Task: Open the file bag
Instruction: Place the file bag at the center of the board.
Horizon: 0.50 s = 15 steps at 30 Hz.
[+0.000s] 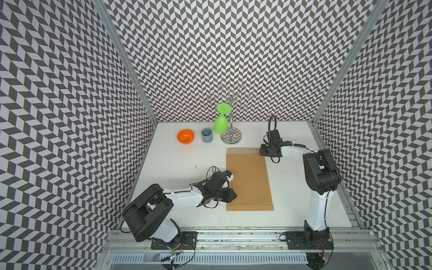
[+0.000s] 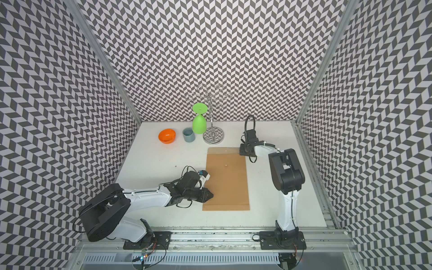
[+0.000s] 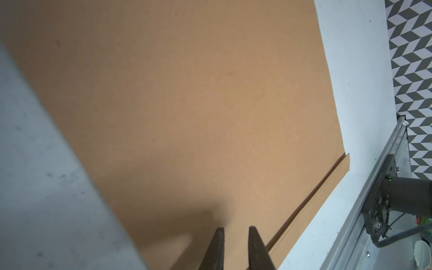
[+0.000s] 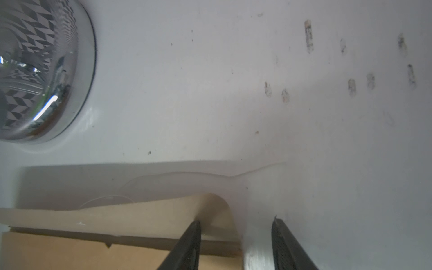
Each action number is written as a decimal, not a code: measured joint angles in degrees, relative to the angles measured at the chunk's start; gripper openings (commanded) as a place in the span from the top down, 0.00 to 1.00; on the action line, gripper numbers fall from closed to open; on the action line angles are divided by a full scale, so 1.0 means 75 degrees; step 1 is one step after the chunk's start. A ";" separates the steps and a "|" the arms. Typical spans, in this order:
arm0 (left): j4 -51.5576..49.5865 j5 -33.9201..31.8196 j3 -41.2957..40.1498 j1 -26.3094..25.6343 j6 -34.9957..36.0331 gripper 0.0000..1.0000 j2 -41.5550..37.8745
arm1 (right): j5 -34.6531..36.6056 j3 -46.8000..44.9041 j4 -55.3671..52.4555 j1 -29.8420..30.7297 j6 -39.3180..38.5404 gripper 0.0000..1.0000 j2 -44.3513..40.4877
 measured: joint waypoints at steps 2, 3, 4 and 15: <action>-0.0207 -0.0099 0.0204 0.0006 0.0111 0.78 -0.0102 | -0.0020 -0.0096 -0.0052 -0.0020 0.0041 0.35 -0.0181; -0.0309 -0.0134 0.0312 0.0012 0.0169 0.78 -0.0143 | -0.0035 -0.0125 -0.0076 -0.0029 0.0055 0.34 -0.0265; -0.0405 -0.0154 0.0425 0.0017 0.0236 0.78 -0.0175 | -0.0052 -0.0160 -0.0085 -0.0035 0.0064 0.33 -0.0358; -0.1148 -0.0146 0.1326 0.0128 0.0833 0.77 0.0058 | -0.0341 -0.1760 0.0105 0.0020 0.0498 0.30 -0.2049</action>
